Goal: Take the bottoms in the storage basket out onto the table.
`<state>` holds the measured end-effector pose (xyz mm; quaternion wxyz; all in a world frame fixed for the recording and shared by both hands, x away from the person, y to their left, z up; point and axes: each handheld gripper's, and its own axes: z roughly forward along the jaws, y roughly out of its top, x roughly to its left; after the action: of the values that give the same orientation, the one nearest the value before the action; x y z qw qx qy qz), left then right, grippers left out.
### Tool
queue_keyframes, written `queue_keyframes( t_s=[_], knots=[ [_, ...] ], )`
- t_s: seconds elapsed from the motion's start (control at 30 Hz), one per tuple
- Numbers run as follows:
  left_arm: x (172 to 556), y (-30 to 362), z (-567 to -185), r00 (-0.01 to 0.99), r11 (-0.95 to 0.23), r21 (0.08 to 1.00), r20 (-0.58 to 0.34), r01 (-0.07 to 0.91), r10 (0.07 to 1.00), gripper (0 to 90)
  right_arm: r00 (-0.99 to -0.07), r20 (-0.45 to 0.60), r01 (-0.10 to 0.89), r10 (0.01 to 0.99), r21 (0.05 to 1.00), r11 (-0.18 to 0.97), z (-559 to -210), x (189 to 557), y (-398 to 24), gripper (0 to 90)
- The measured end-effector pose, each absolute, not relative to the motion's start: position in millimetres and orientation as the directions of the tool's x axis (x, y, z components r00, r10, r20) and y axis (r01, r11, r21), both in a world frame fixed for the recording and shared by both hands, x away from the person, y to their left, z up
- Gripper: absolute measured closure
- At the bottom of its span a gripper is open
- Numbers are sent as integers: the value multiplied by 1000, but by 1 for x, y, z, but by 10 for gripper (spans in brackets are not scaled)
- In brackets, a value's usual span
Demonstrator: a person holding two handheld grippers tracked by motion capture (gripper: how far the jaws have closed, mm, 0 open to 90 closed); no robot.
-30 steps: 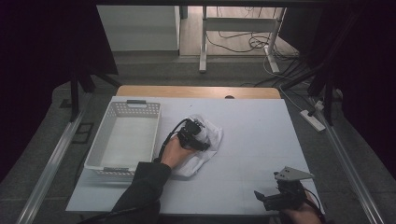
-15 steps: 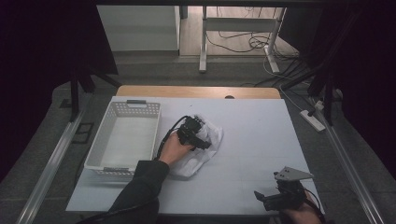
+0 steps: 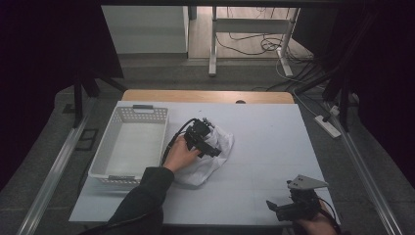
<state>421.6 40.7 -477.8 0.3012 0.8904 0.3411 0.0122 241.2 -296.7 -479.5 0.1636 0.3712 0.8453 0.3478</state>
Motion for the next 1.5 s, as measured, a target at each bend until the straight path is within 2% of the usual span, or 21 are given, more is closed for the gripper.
queue_keyframes(
  t_s=[0.93,1.5],
  knots=[
    [394,83,-458,793,-508,663,-222,550,568,0,-668,-11,519,744,709,477,-479,242,-297,0],
    [381,99,-460,794,-500,678,-212,539,569,0,-667,-9,521,745,709,475,-479,242,-297,0]
  ],
)
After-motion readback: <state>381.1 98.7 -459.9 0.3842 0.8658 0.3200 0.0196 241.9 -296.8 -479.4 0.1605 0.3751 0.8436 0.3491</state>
